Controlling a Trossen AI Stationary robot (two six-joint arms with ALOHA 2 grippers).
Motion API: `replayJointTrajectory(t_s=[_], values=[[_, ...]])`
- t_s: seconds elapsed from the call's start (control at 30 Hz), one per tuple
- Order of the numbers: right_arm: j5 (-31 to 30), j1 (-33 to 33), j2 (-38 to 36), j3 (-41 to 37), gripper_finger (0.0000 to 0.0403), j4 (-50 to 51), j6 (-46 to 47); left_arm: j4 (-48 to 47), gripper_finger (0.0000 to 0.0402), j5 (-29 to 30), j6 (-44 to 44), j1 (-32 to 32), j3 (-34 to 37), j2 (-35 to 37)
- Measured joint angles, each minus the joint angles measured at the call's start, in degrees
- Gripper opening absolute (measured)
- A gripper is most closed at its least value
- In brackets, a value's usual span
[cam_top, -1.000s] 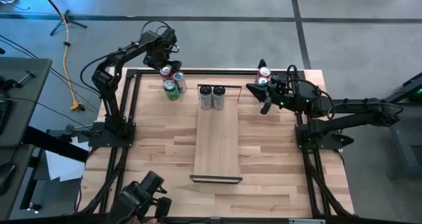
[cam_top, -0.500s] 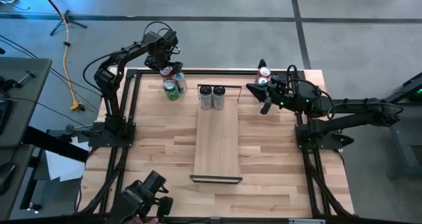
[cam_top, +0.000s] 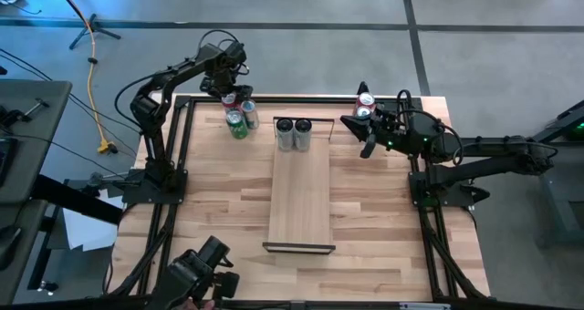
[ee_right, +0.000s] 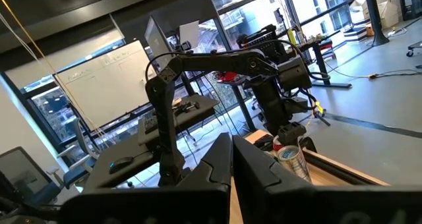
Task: Place canned beverage on shelf
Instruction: Put the left red soda can on the shelf
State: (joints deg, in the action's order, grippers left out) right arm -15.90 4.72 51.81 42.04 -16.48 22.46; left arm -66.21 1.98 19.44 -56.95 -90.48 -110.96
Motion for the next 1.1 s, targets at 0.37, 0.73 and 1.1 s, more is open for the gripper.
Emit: replayJointTrajectory(t_s=[0.37, 0.73, 1.1], values=[[0.0, 0.0, 0.0, 0.0, 0.0, 0.0, 0.0, -0.2, 0.0234, 0.0, 0.0, 0.0, 0.0, 0.1], [0.0, 0.0, 0.0, 0.0, 0.0, 0.0, 0.0, -0.2, 0.0234, 0.1, 0.0, 0.0, 0.0, 0.1], [0.0, 0.0, 0.0, 0.0, 0.0, 1.1, 0.0, -0.1, 0.0234, 0.2, -1.6, -3.5, -6.5, 5.3]])
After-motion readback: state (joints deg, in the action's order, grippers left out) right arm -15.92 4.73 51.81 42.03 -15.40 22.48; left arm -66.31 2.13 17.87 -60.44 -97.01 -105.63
